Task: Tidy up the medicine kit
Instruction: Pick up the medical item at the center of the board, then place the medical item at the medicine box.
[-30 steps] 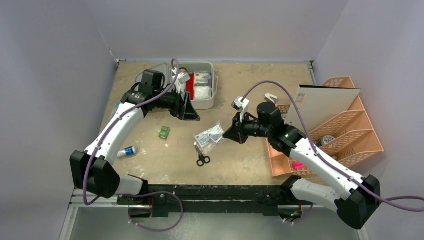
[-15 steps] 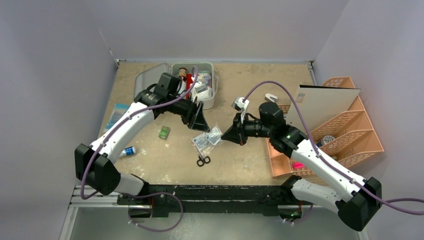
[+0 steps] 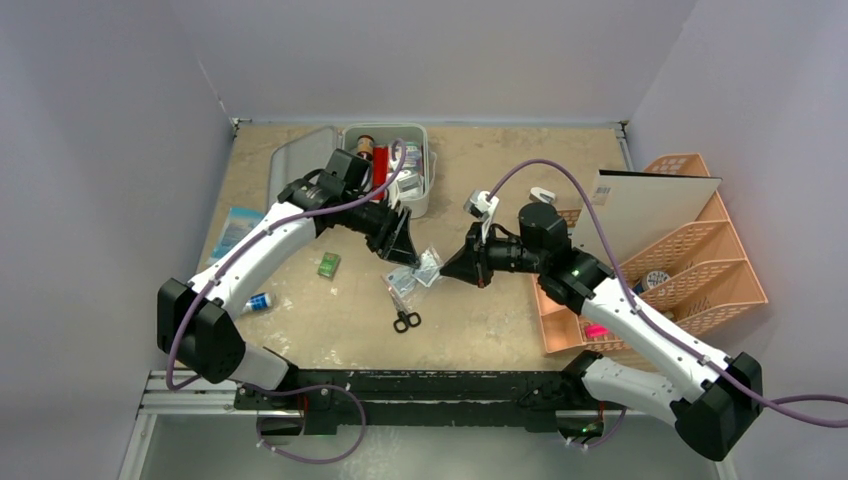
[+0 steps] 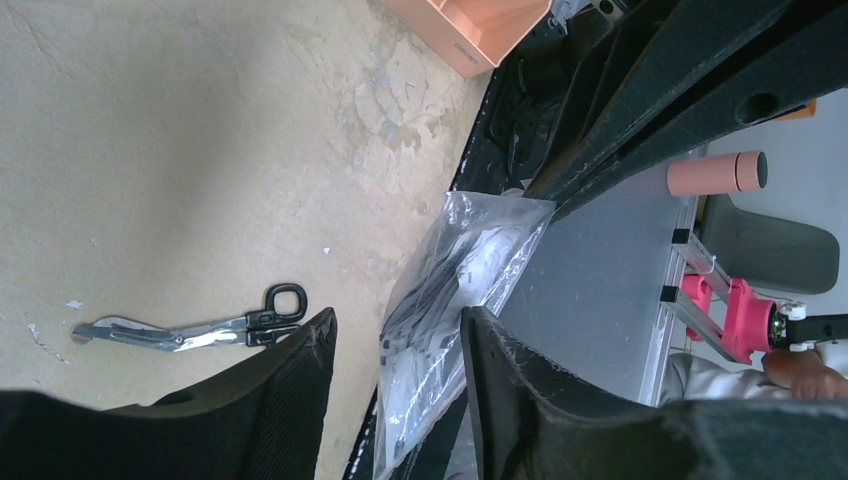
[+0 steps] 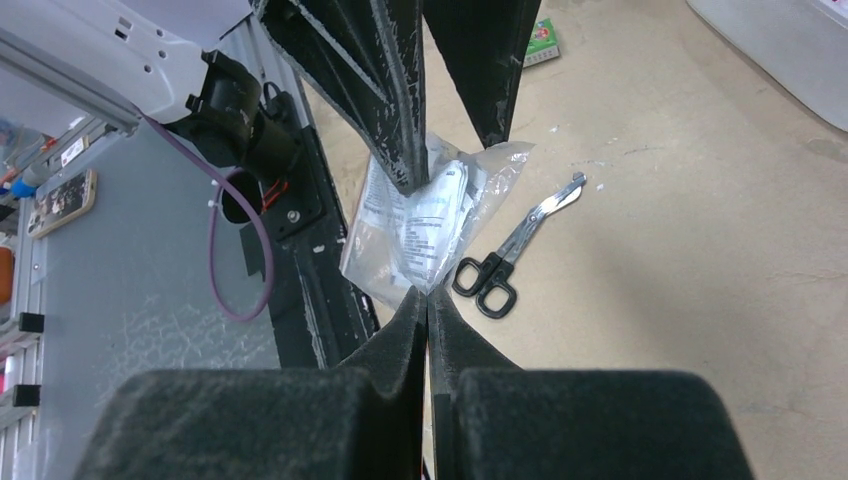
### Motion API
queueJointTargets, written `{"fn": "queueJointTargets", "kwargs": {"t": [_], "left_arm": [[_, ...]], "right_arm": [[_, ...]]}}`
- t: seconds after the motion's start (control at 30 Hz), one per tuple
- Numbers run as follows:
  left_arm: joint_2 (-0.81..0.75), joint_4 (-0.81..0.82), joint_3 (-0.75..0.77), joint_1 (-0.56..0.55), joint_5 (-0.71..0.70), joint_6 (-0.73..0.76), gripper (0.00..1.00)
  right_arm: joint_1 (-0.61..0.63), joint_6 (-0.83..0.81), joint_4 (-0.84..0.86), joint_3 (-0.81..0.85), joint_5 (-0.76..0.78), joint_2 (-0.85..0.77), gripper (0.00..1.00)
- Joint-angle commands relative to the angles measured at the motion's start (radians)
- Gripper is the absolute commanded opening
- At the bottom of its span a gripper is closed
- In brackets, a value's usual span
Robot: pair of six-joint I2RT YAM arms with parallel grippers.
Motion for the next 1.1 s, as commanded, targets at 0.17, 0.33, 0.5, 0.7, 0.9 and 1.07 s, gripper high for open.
{"fn": "queueJointTargets", "kwargs": {"t": [0.17,0.33,0.5,0.7,0.9,1.07], "left_arm": [[0.001,-0.008,0.043,-0.015,0.034,0.019,0.28],[0.0,-0.037,0.067,-0.016,-0.086,0.013,0.0],[-0.009,0.013,0.066,-0.015,-0.128,-0.029,0.0],[-0.014,0.101,0.082,-0.014,-0.356,-0.12,0.0],[0.093,0.147,0.184,0.001,-0.506,-0.172,0.0],[0.232,0.193,0.314,0.075,-0.564,-0.214,0.0]], "right_arm": [[-0.003,0.021,0.069,0.025,-0.003,0.033,0.0],[-0.003,0.032,0.068,0.023,0.021,0.041,0.0],[-0.002,0.072,0.068,0.0,0.092,0.017,0.14],[-0.002,0.105,0.069,-0.039,0.195,-0.048,0.51],[-0.002,0.089,0.035,-0.056,0.251,-0.093,0.98],[-0.002,0.087,0.043,-0.067,0.255,-0.113,0.99]]}}
